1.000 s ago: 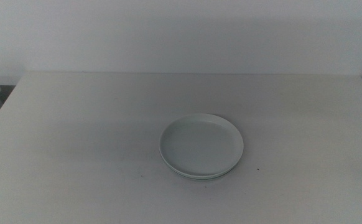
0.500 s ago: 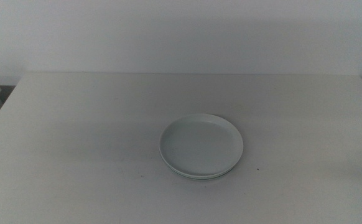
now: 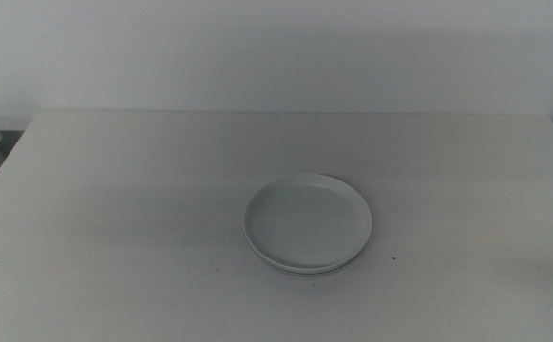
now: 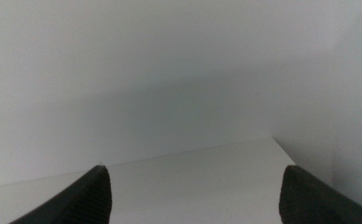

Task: Stack the three bowls on top of each other.

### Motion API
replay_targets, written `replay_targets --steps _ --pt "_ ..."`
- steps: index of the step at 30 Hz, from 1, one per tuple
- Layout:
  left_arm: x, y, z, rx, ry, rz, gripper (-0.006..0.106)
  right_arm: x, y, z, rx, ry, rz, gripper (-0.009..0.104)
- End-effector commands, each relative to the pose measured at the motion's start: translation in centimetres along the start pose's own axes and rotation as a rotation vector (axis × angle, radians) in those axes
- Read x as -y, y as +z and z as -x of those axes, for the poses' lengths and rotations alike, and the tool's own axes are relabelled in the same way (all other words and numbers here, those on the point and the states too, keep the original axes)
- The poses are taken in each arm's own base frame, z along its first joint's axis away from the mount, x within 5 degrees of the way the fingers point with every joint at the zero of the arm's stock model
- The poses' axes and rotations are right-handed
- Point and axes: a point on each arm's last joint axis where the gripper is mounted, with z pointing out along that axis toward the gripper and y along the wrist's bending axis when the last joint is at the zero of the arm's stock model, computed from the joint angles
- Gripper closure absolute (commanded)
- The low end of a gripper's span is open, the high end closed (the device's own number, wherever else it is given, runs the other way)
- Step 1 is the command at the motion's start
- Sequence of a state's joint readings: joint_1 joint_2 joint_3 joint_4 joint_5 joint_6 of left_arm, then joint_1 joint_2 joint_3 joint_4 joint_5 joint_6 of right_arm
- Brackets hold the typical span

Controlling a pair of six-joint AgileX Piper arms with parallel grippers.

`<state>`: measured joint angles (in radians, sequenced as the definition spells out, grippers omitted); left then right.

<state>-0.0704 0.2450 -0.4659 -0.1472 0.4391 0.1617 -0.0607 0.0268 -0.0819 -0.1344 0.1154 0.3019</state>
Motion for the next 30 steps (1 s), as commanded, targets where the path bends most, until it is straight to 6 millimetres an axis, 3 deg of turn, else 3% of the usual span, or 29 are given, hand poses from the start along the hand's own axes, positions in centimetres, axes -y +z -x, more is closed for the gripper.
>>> replay_targets --steps 1,4,6,11,13,30 --pt "0.0 0.2 -0.5 0.005 -0.004 0.002 0.007 0.1 -0.1 -0.1 0.014 -0.014 -0.005 0.020" --pt "-0.2 0.3 -2.1 0.100 -0.006 0.025 0.007 0.3 0.0 -1.5 -0.016 -0.014 -0.010 0.020" --pt "-0.2 0.4 -4.3 0.136 0.000 0.042 0.007 0.4 0.1 -2.2 -0.010 -0.009 -0.004 0.020" --pt "-0.1 0.9 -10.1 0.070 -0.003 0.042 0.007 0.3 0.1 -2.2 -0.014 0.038 -0.002 0.020" --pt "-0.1 1.3 -11.5 0.050 -0.010 0.045 0.007 0.4 0.1 -2.3 -0.020 0.038 -0.004 0.020" --pt "-0.1 1.3 -11.4 0.070 -0.023 0.045 0.007 0.3 0.1 -2.3 -0.024 0.020 0.014 0.020"
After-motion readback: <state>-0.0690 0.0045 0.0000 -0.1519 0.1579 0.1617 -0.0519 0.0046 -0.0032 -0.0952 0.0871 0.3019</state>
